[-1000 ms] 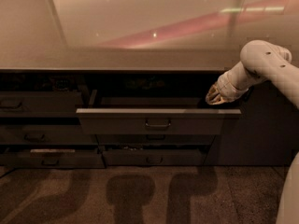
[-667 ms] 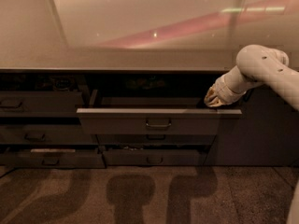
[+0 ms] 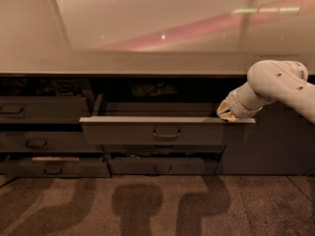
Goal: Open top drawer
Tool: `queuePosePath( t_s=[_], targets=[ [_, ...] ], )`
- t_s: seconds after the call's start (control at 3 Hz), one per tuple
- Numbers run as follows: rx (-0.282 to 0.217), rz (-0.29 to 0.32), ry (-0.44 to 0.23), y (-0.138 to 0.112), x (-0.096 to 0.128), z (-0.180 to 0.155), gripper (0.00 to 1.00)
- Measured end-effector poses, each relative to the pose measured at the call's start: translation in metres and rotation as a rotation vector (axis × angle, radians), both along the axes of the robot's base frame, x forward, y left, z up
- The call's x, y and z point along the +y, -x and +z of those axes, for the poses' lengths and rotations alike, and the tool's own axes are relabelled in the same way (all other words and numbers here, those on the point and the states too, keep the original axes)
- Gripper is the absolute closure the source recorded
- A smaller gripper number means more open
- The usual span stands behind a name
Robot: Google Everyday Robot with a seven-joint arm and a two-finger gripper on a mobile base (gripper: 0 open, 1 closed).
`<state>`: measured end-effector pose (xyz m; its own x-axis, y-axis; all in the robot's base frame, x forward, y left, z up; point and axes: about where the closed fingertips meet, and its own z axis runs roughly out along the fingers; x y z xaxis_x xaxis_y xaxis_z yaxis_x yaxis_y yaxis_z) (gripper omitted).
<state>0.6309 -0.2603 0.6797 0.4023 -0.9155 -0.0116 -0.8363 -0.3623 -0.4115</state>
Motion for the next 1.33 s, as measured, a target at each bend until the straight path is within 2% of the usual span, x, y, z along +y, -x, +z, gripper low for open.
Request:
queuePosePath(
  t_s=[0.33,0.67,1.0,1.33],
  targets=[
    [0.0,0.0,0.0,0.0,0.0,0.0,0.81],
    [0.0,0.0,0.0,0.0,0.0,-0.0001,0.58],
    [0.0,-0.003,0.042,0.0001,0.0027,-0.0025,0.34],
    [0.0,-0.003,0.042,0.0001,0.0027,0.0002,0.17]
  ],
)
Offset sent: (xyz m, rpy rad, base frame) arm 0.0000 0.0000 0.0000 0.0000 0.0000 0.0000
